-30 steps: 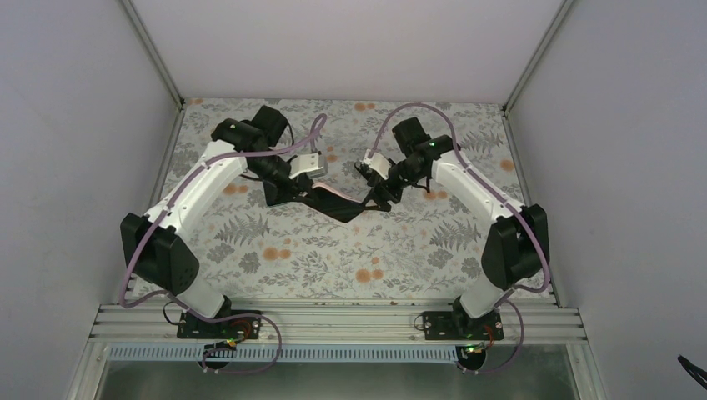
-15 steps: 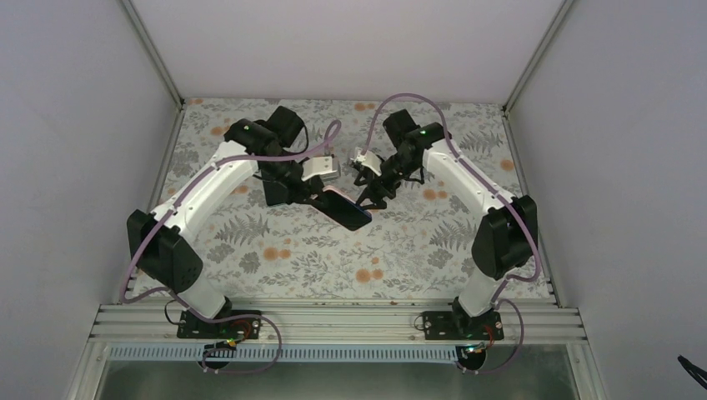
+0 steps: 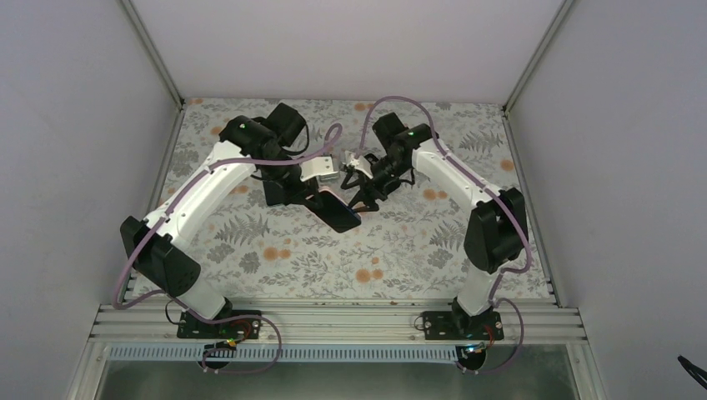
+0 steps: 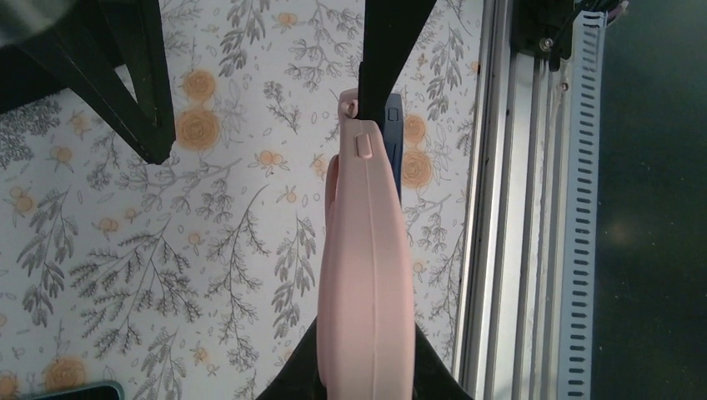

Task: Take the phone out of the phone case
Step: Remove the phone case from the phone.

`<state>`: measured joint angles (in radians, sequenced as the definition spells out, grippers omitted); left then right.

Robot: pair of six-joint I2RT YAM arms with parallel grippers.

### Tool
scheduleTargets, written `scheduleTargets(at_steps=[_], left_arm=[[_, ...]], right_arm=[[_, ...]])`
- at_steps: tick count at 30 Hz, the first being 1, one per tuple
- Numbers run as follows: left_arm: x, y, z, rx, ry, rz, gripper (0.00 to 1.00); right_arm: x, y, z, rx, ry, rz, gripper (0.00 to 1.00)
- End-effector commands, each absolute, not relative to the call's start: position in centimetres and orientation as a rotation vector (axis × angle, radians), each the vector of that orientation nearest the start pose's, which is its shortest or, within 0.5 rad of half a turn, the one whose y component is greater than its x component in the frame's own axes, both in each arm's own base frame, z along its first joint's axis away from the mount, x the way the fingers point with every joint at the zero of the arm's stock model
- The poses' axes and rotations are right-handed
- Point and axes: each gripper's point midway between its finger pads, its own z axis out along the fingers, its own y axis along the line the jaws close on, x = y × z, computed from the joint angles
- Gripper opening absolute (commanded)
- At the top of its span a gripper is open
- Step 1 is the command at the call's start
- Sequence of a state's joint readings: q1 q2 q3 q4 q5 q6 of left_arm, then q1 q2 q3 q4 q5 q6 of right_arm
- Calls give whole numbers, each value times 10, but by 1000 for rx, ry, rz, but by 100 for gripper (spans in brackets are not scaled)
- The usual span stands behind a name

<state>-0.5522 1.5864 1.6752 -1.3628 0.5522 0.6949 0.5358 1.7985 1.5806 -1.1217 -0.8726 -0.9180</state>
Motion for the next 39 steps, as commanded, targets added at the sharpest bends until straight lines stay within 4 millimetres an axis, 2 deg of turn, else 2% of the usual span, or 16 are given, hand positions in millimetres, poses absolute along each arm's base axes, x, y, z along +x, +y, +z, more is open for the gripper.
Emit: scheduleTargets(at_steps=[1, 4, 9, 10, 14, 16, 20, 25, 28, 30, 35, 37, 39], left_arm=[[361, -277, 340, 1329, 1700, -419, 2], [370, -270, 341, 1313, 1702, -410, 2], [370, -263, 342, 1319, 1706, -426, 2], [369, -263, 342, 1325, 1710, -425, 3], [373, -253, 334, 1319, 1750, -392, 7], [373, -250, 332, 1322, 1761, -402, 10], [369, -247, 334, 1325, 1763, -409, 28], [367, -244, 337, 1329, 1764, -394, 72], [367, -240, 337, 1331, 1799, -375, 88], [364, -236, 341, 1327, 1807, -360, 99], [343, -229, 360, 1300, 1782, -325, 100], [333, -231, 369, 1283, 1754, -261, 100], [332, -231, 363, 1258, 1747, -130, 100]], right_arm=[[141, 343, 250, -1867, 1532, 1662, 83], [135, 345, 263, -1872, 1487, 1664, 65], [139, 342, 261, -1869, 1516, 1635, 49], [141, 341, 261, -1860, 1524, 1634, 43], [167, 332, 268, -1758, 1536, 1641, 6], [185, 326, 273, -1690, 1552, 1641, 4], [209, 317, 276, -1613, 1588, 1626, 3], [220, 311, 270, -1574, 1631, 1623, 3], [233, 307, 265, -1529, 1691, 1604, 4], [250, 303, 263, -1473, 1721, 1565, 4], [315, 283, 256, -1233, 1884, 1379, 4], [348, 273, 259, -1103, 1944, 1274, 4], [385, 260, 270, -924, 2000, 1171, 4]])
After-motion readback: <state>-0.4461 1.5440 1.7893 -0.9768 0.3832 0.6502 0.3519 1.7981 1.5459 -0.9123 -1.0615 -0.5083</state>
